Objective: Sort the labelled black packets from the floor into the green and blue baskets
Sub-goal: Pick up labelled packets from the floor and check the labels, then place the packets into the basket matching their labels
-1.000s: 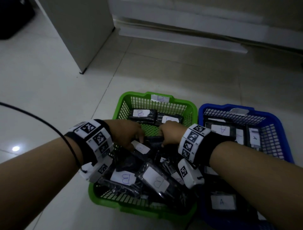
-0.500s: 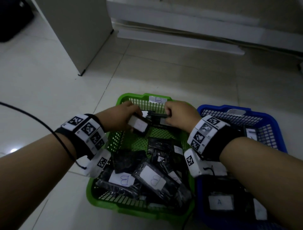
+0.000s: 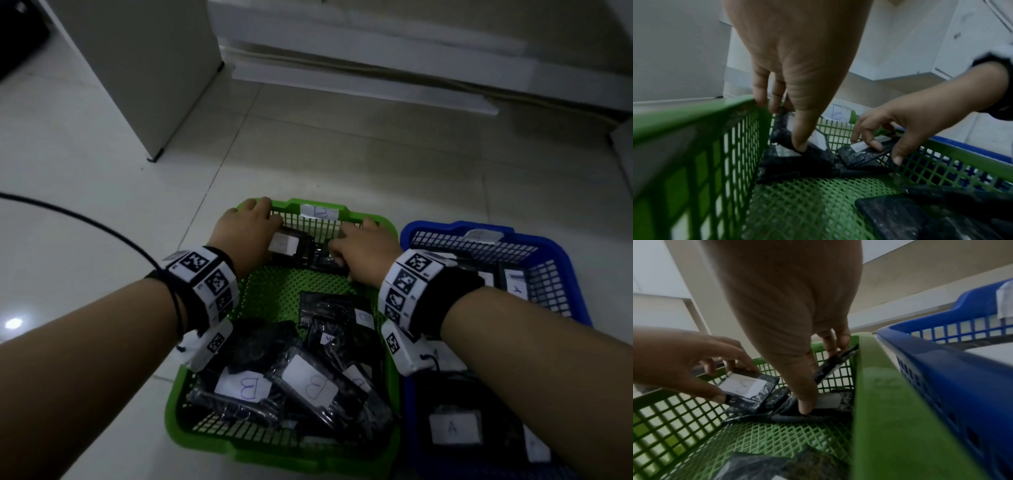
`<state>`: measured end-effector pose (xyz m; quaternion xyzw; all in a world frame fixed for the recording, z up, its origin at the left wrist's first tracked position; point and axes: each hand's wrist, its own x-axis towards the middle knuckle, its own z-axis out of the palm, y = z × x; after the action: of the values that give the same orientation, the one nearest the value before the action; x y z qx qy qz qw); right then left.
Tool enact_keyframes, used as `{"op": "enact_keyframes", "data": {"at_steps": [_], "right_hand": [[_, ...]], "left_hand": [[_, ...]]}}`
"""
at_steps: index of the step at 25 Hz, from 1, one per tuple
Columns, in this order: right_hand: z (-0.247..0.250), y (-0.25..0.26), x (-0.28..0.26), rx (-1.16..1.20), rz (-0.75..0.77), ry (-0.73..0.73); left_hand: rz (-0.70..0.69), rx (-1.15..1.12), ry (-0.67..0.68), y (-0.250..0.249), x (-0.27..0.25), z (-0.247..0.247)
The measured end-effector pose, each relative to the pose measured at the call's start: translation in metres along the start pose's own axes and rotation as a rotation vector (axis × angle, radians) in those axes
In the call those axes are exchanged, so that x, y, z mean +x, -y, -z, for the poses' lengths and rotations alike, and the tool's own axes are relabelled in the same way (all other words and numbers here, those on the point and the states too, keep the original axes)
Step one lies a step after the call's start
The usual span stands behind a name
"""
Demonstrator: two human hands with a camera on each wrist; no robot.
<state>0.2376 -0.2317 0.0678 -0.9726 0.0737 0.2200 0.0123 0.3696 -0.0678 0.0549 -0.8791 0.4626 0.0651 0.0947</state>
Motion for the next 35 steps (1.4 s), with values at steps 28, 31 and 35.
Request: {"op": "enact_keyframes", "data": {"at_steps": [28,31,35], "right_hand": [[-0.036,0.031,0.018,0.045,0.164,0.386],[-0.033,0.031,0.02,0.071,0.193,0.397],[-0.015,0.029,0.025,0.433,0.202,0.397]], "left_hand": [[-0.131,-0.038,0.399,-0.005,-0.009,0.003],[-0.218,0.101,0.34,0.001,-0.017,0.005],[-0.278,0.176,0.244,0.007,-0.027,0.007]]}}
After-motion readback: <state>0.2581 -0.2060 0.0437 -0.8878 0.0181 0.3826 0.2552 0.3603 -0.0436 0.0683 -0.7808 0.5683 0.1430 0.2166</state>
